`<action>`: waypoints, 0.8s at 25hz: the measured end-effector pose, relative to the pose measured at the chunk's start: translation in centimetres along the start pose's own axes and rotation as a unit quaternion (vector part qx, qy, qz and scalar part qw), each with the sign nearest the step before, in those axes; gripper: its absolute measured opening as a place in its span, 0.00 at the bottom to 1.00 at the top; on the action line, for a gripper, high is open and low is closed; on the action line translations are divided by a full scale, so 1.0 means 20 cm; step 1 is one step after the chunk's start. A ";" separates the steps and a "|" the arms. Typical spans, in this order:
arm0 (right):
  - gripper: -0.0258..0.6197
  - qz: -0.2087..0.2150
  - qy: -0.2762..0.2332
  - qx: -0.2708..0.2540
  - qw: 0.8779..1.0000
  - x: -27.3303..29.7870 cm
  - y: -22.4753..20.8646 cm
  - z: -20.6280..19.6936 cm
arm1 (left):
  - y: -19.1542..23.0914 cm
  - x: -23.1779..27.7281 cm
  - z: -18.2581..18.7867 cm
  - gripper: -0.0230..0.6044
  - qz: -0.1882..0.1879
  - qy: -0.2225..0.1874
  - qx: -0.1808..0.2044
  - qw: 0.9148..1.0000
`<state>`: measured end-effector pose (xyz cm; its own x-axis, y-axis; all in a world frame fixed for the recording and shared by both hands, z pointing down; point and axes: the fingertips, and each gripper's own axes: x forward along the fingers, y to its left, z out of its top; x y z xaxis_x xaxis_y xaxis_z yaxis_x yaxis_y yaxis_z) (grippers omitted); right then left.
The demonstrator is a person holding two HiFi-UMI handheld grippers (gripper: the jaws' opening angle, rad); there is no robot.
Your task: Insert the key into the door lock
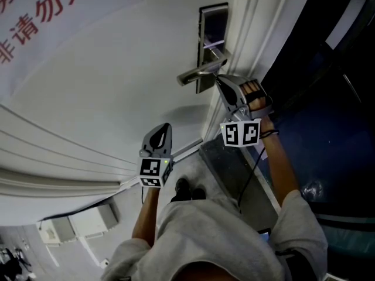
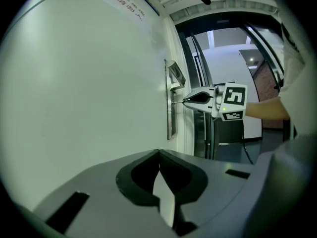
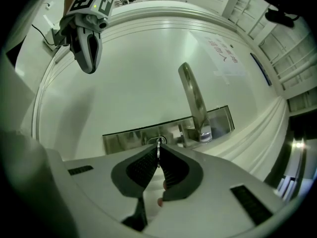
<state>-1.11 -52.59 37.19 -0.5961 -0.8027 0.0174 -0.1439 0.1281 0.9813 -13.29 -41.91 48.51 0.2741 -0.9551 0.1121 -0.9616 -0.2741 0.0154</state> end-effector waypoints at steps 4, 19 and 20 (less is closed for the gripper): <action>0.09 0.007 0.003 0.004 1.000 0.00 -0.01 0.00 | 0.00 0.01 -0.01 0.07 -0.002 0.002 -0.002 1.000; 0.09 0.009 0.035 -0.038 0.999 0.01 -0.01 0.00 | -0.04 0.04 -0.02 0.07 -0.018 0.002 -0.006 1.000; 0.09 0.009 0.036 -0.039 0.999 0.02 -0.01 0.00 | -0.04 0.04 -0.02 0.07 -0.019 0.003 -0.006 1.000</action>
<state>-1.34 -52.80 37.04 -0.5391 -0.8409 0.0472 -0.0698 0.1005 0.9925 -12.27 -42.39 49.02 0.3097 -0.9436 0.1168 -0.9508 -0.3082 0.0310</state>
